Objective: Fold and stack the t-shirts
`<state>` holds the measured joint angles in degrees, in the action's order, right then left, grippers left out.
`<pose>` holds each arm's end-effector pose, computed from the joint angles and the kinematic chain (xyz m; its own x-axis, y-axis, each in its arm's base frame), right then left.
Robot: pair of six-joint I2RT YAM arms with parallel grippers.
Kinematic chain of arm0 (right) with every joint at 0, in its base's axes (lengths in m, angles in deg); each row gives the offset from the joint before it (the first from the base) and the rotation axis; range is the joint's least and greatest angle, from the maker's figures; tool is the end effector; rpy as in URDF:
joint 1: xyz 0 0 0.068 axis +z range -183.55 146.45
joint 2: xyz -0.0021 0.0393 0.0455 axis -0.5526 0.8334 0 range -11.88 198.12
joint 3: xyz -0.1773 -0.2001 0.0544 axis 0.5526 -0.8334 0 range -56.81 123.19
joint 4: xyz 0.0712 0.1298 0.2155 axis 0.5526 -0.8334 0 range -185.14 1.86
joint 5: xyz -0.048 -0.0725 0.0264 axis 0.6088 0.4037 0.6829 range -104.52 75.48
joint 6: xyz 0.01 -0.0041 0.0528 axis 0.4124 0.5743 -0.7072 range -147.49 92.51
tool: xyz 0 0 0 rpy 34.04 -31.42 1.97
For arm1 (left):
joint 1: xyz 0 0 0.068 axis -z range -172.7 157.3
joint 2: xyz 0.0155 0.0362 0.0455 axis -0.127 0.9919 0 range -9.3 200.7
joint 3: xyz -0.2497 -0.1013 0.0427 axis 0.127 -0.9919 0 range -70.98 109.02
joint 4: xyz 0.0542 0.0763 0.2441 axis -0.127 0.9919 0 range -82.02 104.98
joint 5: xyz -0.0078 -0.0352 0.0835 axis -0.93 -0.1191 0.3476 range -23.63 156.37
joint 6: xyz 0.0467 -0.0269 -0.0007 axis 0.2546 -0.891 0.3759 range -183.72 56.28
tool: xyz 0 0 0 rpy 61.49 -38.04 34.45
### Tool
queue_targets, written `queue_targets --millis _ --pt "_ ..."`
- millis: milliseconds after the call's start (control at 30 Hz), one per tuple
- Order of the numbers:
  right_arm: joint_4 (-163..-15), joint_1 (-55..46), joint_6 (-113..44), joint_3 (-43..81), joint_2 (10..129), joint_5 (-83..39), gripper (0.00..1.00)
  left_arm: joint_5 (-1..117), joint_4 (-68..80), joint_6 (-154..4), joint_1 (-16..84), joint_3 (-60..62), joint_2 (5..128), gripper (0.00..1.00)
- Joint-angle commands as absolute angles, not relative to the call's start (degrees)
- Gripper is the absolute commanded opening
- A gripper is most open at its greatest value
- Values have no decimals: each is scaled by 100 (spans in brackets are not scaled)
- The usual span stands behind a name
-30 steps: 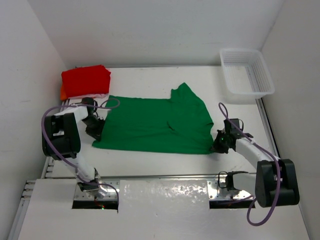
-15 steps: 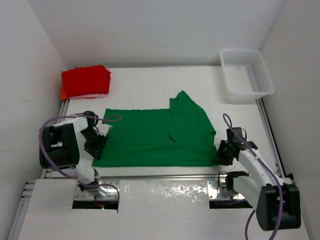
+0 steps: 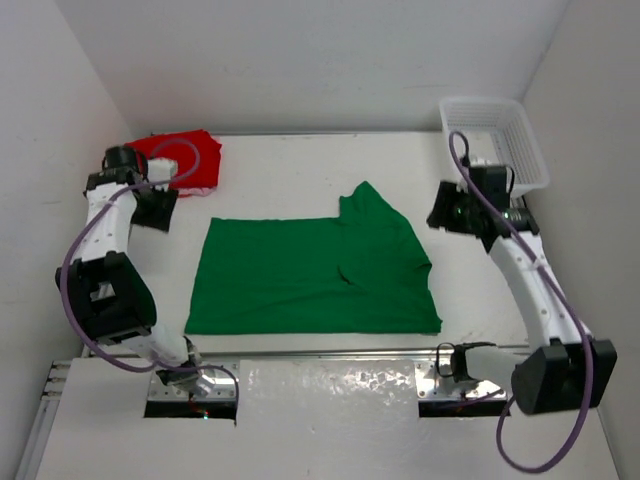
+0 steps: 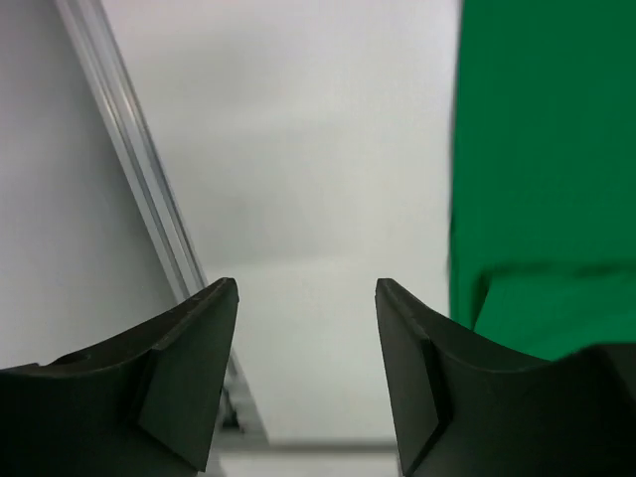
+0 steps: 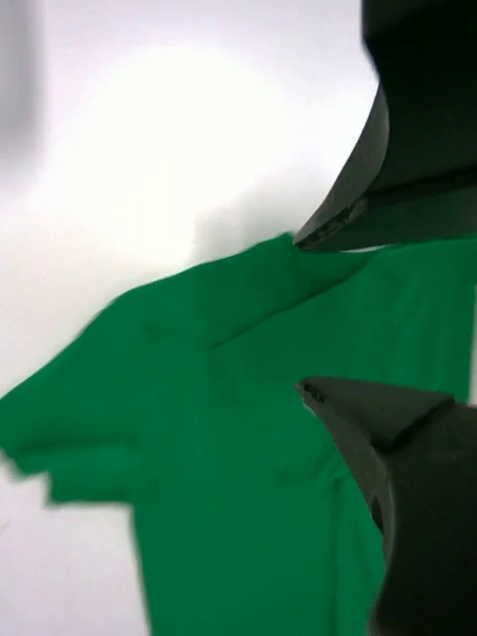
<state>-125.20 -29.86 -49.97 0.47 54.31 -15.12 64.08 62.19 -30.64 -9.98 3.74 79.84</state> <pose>0.2403 0.0159 0.2976 -0.6903 0.3387 -0.6394 0.2082 0.9393 0.2727 0.2947 0.0902 0.2725 -0.8995 0.2913 -0.3256 0.2482 0.9541 0.1678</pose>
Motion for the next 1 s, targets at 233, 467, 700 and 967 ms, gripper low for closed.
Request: queue_targets --millis 233,467,700,967 --pt "-12065 -2274 -4270 3606 9861 -1636 37 4457 5228 -4236 -800 1243 9519 54" --pt "-12207 -2238 -4112 5497 12316 -1644 47 4467 4709 -4438 -536 1190 10116 58" --pt "-11830 -2177 -4225 5518 12726 -2182 52 4220 4463 -4614 -501 1208 10592 59" --pt "-11899 -1914 -3963 6111 13250 -1743 53 4448 4165 -4622 -114 1181 10952 60"
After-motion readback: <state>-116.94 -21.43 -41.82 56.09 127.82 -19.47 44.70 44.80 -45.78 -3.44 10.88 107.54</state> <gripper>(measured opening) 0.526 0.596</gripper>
